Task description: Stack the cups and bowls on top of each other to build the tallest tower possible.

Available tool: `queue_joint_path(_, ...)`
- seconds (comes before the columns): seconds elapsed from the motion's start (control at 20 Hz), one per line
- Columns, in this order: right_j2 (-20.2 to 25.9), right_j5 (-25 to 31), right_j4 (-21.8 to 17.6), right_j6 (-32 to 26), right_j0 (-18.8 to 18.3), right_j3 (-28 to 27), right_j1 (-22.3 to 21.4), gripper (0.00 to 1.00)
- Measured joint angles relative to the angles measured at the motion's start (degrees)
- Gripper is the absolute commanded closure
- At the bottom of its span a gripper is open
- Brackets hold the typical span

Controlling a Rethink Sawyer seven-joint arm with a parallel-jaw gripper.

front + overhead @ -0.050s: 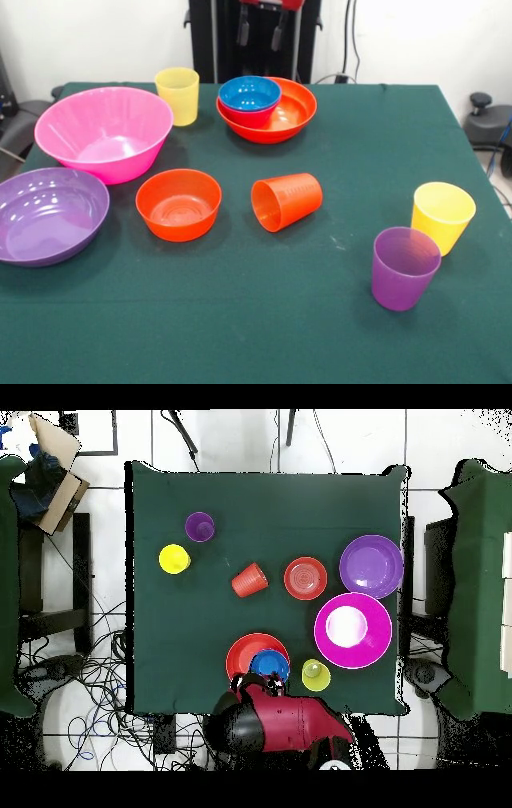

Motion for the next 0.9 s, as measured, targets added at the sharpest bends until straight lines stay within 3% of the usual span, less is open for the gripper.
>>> queue_joint_path(0.15, 0.5, 0.8, 0.0, 0.0, -0.6, 0.7, -1.0, 0.00)
queue_joint_path(0.4, 0.7, 0.1, -0.4, 0.0, -1.3, 0.9, 1.5, 0.00)
queue_joint_path(0.65, -0.1, -7.2, -3.7, 0.0, -1.2, 0.9, 10.6, 0.00)
queue_joint_path(0.9, -2.3, -14.4, -5.6, 0.0, -0.4, 0.9, 16.2, 0.00)
